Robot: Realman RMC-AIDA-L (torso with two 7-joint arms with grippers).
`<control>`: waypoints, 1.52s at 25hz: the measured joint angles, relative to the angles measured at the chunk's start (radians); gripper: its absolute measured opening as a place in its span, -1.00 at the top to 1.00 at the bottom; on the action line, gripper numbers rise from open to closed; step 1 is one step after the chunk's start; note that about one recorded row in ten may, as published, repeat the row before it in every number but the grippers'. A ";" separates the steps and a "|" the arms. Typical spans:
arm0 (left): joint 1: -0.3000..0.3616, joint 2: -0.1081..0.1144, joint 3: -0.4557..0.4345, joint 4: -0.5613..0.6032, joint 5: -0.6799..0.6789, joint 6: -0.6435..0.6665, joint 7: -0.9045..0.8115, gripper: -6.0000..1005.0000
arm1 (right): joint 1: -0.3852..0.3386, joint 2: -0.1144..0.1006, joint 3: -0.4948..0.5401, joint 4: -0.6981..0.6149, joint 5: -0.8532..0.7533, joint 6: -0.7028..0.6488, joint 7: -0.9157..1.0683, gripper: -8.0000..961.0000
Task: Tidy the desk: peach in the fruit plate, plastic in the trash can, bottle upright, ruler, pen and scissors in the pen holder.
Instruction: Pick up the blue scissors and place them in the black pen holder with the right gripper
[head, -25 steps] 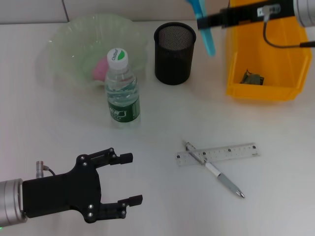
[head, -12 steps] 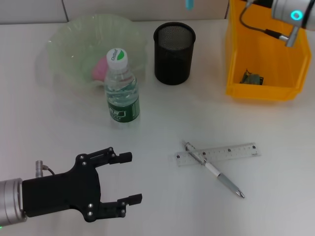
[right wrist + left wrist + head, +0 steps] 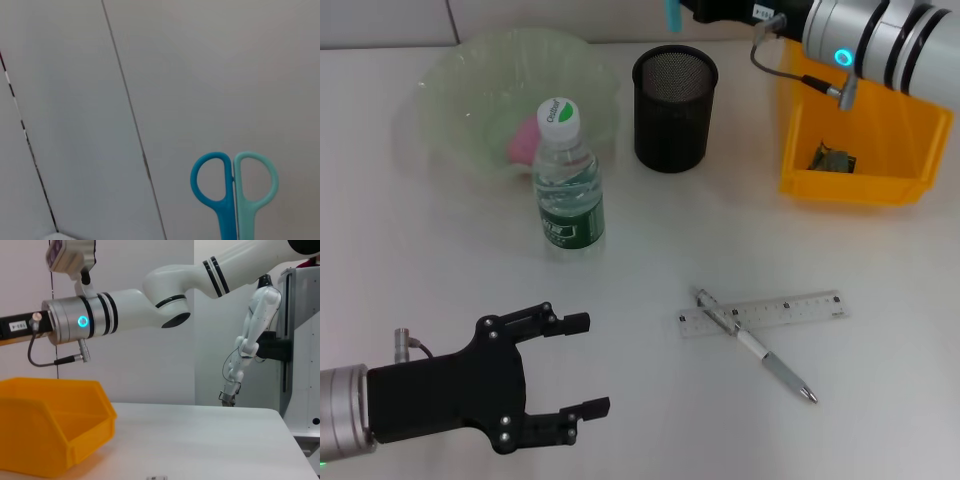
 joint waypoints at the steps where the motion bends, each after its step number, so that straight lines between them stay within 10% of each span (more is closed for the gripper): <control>1: 0.000 0.000 0.000 -0.004 0.000 -0.002 0.001 -0.59 | 0.004 0.001 0.000 0.011 0.000 0.002 -0.009 0.55; 38: -0.008 -0.001 0.000 -0.047 0.001 -0.022 0.043 -0.59 | 0.008 0.004 -0.002 0.122 0.007 0.027 -0.125 0.34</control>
